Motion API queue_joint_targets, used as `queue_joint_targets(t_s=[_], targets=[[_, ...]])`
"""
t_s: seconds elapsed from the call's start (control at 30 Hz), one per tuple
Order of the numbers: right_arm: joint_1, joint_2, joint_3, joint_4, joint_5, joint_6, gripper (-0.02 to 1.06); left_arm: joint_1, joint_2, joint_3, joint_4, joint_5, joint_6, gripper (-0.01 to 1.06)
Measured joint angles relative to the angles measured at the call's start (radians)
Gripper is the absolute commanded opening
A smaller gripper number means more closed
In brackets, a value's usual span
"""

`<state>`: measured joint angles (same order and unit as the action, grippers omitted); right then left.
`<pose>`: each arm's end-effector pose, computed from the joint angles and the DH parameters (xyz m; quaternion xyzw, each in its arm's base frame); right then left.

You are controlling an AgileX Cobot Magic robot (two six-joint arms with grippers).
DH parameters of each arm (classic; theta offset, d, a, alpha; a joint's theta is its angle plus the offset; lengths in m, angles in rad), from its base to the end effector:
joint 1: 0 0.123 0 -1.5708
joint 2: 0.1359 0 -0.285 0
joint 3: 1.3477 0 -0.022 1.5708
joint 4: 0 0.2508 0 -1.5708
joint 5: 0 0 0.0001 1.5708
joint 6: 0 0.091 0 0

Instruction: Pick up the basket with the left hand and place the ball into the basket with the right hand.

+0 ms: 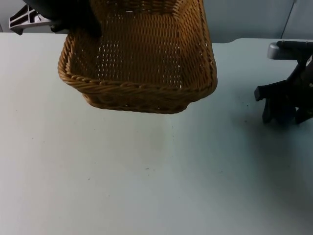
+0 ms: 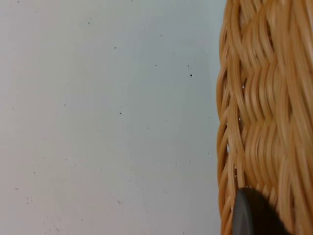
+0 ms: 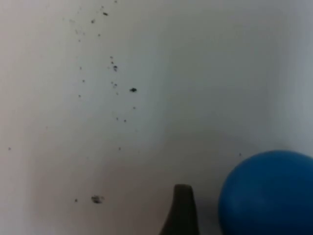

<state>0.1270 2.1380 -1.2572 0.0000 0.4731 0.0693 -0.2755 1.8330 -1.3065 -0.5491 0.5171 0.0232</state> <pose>0.3997 0.0510 0.0902 -0.0285 0.9881 0.0148 0.1507 0.3805 -0.1320 0.2305 -0.0455 0.9347 -0.2341 0.2637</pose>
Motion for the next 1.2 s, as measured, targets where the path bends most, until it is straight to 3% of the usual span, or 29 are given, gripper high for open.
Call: queue_joint_targets(t_s=[0.1, 0.23, 0.33, 0.4, 0.43, 0.47, 0.77, 1.2], targets=[[0.0, 0.002, 0.0, 0.0, -0.007, 0.0, 0.66, 0.0, 0.0, 0.0, 0.0, 0.0, 0.0, 0.0], [0.0, 0.004, 0.0, 0.0, -0.012, 0.0, 0.58, 0.0, 0.0, 0.0, 0.0, 0.0, 0.0, 0.0], [0.0, 0.004, 0.0, 0.0, -0.02, 0.002, 0.33, 0.0, 0.0, 0.0, 0.0, 0.0, 0.0, 0.0], [0.0, 0.004, 0.0, 0.0, -0.021, 0.006, 0.09, 0.0, 0.0, 0.0, 0.0, 0.0, 0.0, 0.0], [0.0, 0.004, 0.0, 0.0, -0.021, 0.009, 0.09, 0.0, 0.0, 0.0, 0.0, 0.0, 0.0, 0.0], [0.0, 0.004, 0.0, 0.0, -0.021, 0.021, 0.0, 0.0, 0.0, 0.0, 0.0, 0.0, 0.0, 0.0], [0.0, -0.076, 0.0, 0.0, -0.008, 0.05, 0.0, 0.004, 0.0, 0.0, 0.0, 0.005, 0.002, 0.0], [0.0, -0.375, 0.0, 0.0, 0.124, 0.054, 0.0, 0.006, 0.0, 0.0, 0.0, 0.008, 0.002, 0.0]])
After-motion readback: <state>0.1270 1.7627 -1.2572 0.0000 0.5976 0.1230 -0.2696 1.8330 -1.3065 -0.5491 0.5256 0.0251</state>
